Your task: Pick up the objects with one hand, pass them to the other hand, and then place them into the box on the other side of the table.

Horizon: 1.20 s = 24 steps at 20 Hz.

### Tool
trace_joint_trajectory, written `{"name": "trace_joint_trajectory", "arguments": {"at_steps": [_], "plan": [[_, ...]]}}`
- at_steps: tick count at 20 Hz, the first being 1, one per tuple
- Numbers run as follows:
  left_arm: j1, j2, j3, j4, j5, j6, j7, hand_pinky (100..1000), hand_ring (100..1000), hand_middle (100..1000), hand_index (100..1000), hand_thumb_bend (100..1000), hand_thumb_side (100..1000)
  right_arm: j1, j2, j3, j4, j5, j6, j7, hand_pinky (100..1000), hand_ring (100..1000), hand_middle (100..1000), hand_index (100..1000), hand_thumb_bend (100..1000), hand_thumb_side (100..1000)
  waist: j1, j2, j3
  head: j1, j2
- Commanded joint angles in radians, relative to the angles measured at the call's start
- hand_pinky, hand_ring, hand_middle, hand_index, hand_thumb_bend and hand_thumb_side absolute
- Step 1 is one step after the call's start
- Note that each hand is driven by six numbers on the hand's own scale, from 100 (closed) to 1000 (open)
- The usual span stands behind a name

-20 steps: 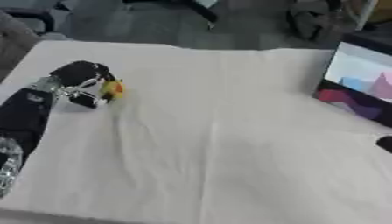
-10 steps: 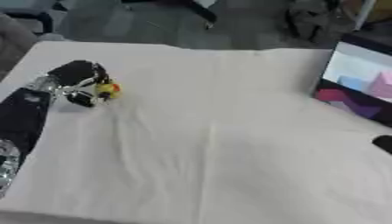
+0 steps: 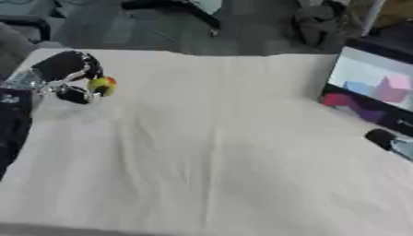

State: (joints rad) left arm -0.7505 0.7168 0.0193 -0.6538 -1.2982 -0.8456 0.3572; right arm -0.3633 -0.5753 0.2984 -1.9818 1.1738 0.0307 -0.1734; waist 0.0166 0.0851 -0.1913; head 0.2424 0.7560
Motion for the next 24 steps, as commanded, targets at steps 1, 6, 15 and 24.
{"name": "trace_joint_trajectory", "arguments": {"at_steps": [1, 6, 15, 24], "plan": [[0.001, 0.008, -0.086, -0.145, 0.152, -0.061, -0.023, 545, 379, 328, 437, 100, 245, -0.018, -0.053, 0.012, -0.018, -0.019, -0.022, 0.019, 737, 760, 1000, 832, 711, 1000, 0.002, -0.021, 0.014, -0.054, 0.013], [0.052, -0.014, -0.273, -0.424, 0.563, -0.061, -0.373, 542, 377, 330, 439, 100, 244, -0.058, -0.086, 0.053, -0.018, -0.050, -0.069, 0.075, 782, 759, 1000, 842, 688, 1000, 0.007, -0.028, 0.064, -0.129, 0.014], [-0.029, -0.123, -0.326, -0.557, 1.449, 0.072, -1.236, 533, 357, 315, 419, 100, 246, -0.115, -0.072, 0.102, -0.018, -0.084, -0.107, 0.169, 803, 760, 1000, 857, 726, 1000, 0.000, -0.024, 0.129, -0.195, 0.014], [-0.073, -0.183, -0.376, -0.691, 1.640, 0.462, -1.264, 529, 354, 315, 418, 100, 245, -0.147, -0.063, 0.123, -0.018, -0.094, -0.123, 0.198, 836, 761, 1000, 869, 729, 1000, 0.001, -0.021, 0.143, -0.228, 0.014]]}}
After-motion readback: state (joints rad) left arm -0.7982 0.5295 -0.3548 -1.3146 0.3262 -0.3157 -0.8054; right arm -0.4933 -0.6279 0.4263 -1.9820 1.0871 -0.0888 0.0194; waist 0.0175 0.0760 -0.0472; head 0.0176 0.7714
